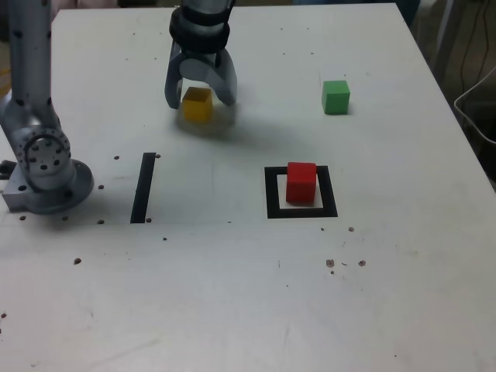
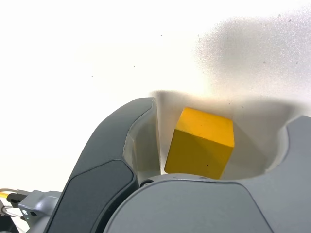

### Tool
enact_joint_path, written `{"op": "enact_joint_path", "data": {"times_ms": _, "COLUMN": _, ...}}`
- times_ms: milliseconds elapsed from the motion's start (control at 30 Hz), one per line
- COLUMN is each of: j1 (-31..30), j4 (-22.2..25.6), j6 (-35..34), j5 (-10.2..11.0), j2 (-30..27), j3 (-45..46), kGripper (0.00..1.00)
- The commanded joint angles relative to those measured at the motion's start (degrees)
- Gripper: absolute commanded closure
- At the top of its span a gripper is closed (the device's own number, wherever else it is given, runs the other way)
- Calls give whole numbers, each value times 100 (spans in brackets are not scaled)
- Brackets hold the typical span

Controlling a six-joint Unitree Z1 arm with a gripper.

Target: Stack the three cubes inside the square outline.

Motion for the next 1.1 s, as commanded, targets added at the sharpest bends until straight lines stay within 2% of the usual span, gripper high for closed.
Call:
{"op": "enact_joint_path", "data": {"times_ms": 0, "j1": -11, "j4": -2, "j6": 15, "j5": 1, "j2": -2, "j3": -7, "kGripper": 27}}
{"op": "enact_joint_path", "data": {"times_ms": 100, "j1": -26, "j4": -5, "j6": 16, "j5": -2, "j2": -16, "j3": -2, "kGripper": 35}}
{"op": "enact_joint_path", "data": {"times_ms": 333, "j1": -94, "j4": 9, "j6": 51, "j5": 10, "j2": -18, "j3": 11, "kGripper": 48}}
{"op": "enact_joint_path", "data": {"times_ms": 567, "j1": -153, "j4": 47, "j6": 186, "j5": -12, "j2": -16, "j3": 23, "kGripper": 52}}
{"op": "enact_joint_path", "data": {"times_ms": 900, "j1": -195, "j4": 61, "j6": 242, "j5": -94, "j2": -13, "j3": -77, "kGripper": 69}}
{"op": "enact_joint_path", "data": {"times_ms": 1067, "j1": -264, "j4": 222, "j6": 243, "j5": -122, "j2": -17, "j3": -176, "kGripper": 72}}
